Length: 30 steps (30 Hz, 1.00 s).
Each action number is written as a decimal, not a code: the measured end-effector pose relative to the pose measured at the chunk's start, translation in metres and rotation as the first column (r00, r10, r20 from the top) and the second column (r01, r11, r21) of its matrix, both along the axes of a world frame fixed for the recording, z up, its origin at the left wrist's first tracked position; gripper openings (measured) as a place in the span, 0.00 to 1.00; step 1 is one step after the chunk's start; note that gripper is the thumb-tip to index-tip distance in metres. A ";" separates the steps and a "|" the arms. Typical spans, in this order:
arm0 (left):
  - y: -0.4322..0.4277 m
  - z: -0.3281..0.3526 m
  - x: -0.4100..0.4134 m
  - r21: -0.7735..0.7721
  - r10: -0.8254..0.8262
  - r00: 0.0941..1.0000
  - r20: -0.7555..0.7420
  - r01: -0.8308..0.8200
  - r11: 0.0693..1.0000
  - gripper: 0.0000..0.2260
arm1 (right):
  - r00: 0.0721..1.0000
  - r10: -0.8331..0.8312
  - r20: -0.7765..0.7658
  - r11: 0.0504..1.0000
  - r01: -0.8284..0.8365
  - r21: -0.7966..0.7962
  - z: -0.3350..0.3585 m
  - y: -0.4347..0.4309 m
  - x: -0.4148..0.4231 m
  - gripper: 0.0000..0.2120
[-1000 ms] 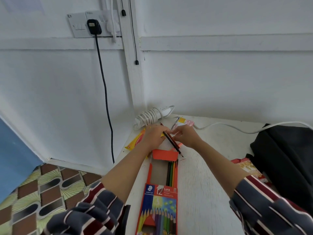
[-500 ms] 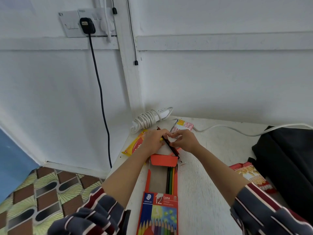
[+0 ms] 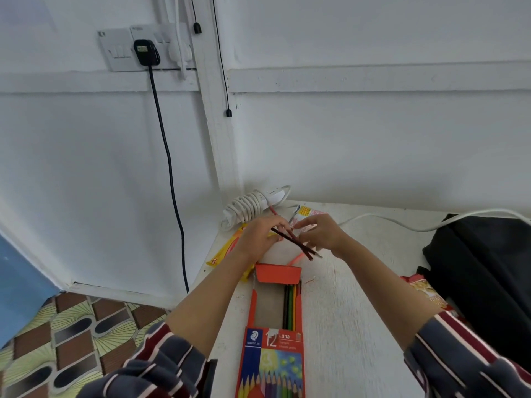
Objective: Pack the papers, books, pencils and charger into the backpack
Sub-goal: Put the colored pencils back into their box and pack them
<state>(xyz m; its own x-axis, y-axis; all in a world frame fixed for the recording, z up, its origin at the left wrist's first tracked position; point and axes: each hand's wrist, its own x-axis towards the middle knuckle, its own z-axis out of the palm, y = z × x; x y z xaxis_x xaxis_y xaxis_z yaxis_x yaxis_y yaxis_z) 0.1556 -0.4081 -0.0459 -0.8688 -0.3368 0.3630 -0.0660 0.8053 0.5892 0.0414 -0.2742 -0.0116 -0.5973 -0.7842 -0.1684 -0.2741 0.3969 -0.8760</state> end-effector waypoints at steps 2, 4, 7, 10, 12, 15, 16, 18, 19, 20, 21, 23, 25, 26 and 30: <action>0.000 0.008 0.004 0.053 -0.022 1.000 -0.017 0.023 0.998 0.12 | 1.000 0.011 0.013 1.000 -0.011 -0.011 0.012 0.004 -0.002 0.13; 0.000 0.015 0.008 0.084 -0.025 0.999 -0.046 0.029 0.996 0.12 | 0.998 0.035 0.050 0.998 -0.033 -0.045 0.022 0.011 -0.005 0.11; 0.000 0.025 0.016 0.123 -0.026 0.997 -0.074 0.035 0.992 0.10 | 0.990 0.068 0.127 0.993 -0.054 -0.106 0.032 0.021 -0.008 0.12; 0.004 0.035 0.026 0.198 -0.018 0.992 -0.125 0.043 0.979 0.09 | 0.992 0.064 0.111 0.990 -0.049 -0.130 0.033 0.028 -0.006 0.16; 0.007 0.038 0.033 0.246 0.009 0.987 -0.158 0.030 0.969 0.11 | 0.988 0.083 0.132 0.984 -0.060 -0.171 0.033 0.032 0.000 0.18; 0.011 0.039 0.044 0.303 0.056 0.992 -0.117 -0.018 0.953 0.14 | 0.979 0.135 0.154 0.976 -0.105 -0.190 0.032 0.037 0.015 0.19; 0.012 0.039 0.047 0.313 0.062 0.994 -0.092 -0.030 0.949 0.14 | 0.975 0.157 0.157 0.975 -0.128 -0.183 0.031 0.038 0.020 0.19; 0.017 0.041 0.054 0.327 0.057 0.997 -0.054 -0.036 0.944 0.16 | 0.966 0.204 0.162 0.970 -0.176 -0.170 0.026 0.040 0.030 0.20; 0.019 0.041 0.058 0.328 0.063 0.998 -0.032 -0.049 0.943 0.16 | 0.961 0.225 0.163 0.966 -0.199 -0.162 0.023 0.042 0.036 0.20; 0.022 0.041 0.062 0.327 0.072 0.997 -0.009 -0.065 0.943 0.16 | 0.957 0.244 0.159 0.963 -0.220 -0.155 0.020 0.043 0.041 0.20; 0.024 0.041 0.065 0.327 0.077 0.997 0.013 -0.077 0.942 0.16 | 0.955 0.257 0.149 0.961 -0.236 -0.148 0.016 0.044 0.047 0.20; 0.029 0.040 0.073 0.355 0.066 0.996 0.065 -0.084 0.931 0.16 | 0.961 0.254 0.110 0.963 -0.240 -0.126 0.009 0.046 0.059 0.18; 0.034 0.040 0.079 0.395 0.040 0.991 0.126 -0.087 0.915 0.17 | 0.973 0.228 0.031 0.969 -0.224 -0.100 0.001 0.047 0.071 0.16; 0.036 0.040 0.081 0.401 0.028 0.988 0.152 -0.088 0.912 0.17 | 0.976 0.216 -0.027 0.972 -0.217 -0.087 -0.003 0.046 0.076 0.15; 0.046 0.037 0.088 0.409 0.017 0.971 0.238 -0.116 0.905 0.19 | 0.922 0.217 -0.319 0.972 -0.233 -0.011 -0.017 0.043 0.088 0.14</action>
<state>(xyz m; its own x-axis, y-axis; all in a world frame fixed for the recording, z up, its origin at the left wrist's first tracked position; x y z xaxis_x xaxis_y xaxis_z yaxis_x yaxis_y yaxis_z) 0.2433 -0.3626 -0.0090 -0.8803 -0.4738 -0.0248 -0.2807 0.4779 0.8324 0.1297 -0.2312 -0.0288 -0.4201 -0.9066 0.0399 -0.6153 0.2523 -0.7469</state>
